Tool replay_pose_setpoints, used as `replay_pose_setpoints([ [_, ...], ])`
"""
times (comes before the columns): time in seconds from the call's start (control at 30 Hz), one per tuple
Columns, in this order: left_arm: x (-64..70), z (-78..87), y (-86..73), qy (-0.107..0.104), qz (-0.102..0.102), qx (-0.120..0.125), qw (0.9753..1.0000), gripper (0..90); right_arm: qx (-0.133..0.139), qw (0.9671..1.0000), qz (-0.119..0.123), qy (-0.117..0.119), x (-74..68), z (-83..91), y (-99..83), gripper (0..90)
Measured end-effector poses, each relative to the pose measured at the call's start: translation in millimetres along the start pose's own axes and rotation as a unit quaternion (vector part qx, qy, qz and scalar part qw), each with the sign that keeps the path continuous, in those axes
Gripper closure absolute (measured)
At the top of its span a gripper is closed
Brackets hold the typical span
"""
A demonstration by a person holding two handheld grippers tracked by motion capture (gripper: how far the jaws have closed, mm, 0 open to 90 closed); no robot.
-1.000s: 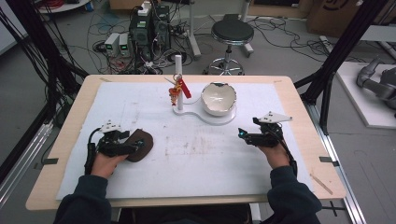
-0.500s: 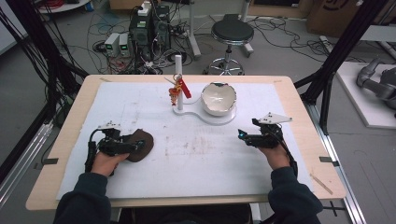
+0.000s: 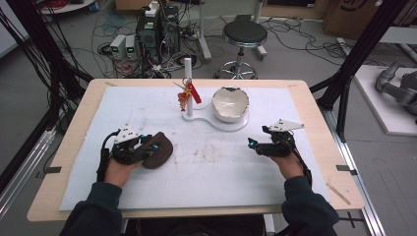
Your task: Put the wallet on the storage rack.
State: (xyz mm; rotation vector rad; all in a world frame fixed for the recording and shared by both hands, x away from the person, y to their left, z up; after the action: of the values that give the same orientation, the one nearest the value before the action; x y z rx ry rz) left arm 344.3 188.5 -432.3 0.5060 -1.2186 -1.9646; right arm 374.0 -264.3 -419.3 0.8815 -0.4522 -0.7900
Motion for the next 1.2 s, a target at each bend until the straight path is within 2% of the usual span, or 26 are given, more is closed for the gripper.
replay_pose_setpoints([
  [0.17,4.6,3.5,2.3,-0.008,-0.005,0.019,0.9998,60.1,-0.001,0.9999,0.002,0.011,-3.1,-3.8,1.8,23.7],
  [0.23,6.3,4.0,3.2,-0.022,-0.003,0.024,0.9995,61.6,-0.002,0.9998,0.004,0.020,-6.5,-6.7,2.9,23.7],
  [0.33,11.5,2.7,5.5,-0.027,-0.011,0.033,0.9990,62.8,-0.009,0.9992,0.016,0.035,-14.3,-12.6,4.7,23.7],
  [0.4,16.2,-0.5,7.3,-0.048,-0.018,0.035,0.9981,63.4,-0.010,0.9988,0.024,0.042,-18.8,-16.2,6.2,23.7],
  [0.5,24.0,-5.0,9.8,-0.057,-0.037,0.047,0.9966,63.3,-0.013,0.9980,0.029,0.054,-24.8,-21.2,7.9,23.7],
  [0.53,25.1,-5.8,10.7,-0.062,-0.035,0.050,0.9962,63.3,-0.014,0.9977,0.032,0.057,-26.2,-22.6,8.2,23.7],
  [0.63,27.3,-7.0,11.0,-0.098,-0.024,0.062,0.9930,62.8,-0.018,0.9974,0.033,0.062,-28.3,-24.0,8.3,23.7],
  [0.73,32.3,-11.6,8.8,-0.134,-0.017,0.044,0.9898,60.2,-0.015,0.9977,0.027,0.061,-26.9,-23.4,8.2,23.7],
  [0.8,39.0,-17.6,6.3,-0.122,-0.039,0.025,0.9914,59.3,-0.011,0.9974,0.029,0.065,-26.9,-24.2,8.7,23.7],
  [0.9,43.2,-23.0,5.4,-0.107,-0.057,0.007,0.9926,59.0,-0.013,0.9964,0.034,0.077,-31.6,-27.3,9.8,23.7],
  [1.0,43.0,-24.6,4.6,-0.103,-0.056,0.000,0.9931,61.2,-0.016,0.9957,0.039,0.082,-35.4,-30.5,11.1,23.7],
  [1.2,41.9,-23.2,6.3,-0.117,-0.049,0.007,0.9919,63.8,-0.015,0.9962,0.033,0.079,-32.8,-29.2,11.2,23.7],
])
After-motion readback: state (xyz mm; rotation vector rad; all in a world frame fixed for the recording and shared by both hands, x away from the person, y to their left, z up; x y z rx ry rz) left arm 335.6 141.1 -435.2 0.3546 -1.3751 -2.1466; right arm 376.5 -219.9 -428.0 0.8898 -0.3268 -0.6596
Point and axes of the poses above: each handheld gripper's, and its own axes: z roughly backward along the jaws, y roughly out of its top, x roughly to its right, the point moved 2 cm from there along -z, roughly forward along the jaws, and after that the axes turned 1 degree about -x, right-handed, at the moved point
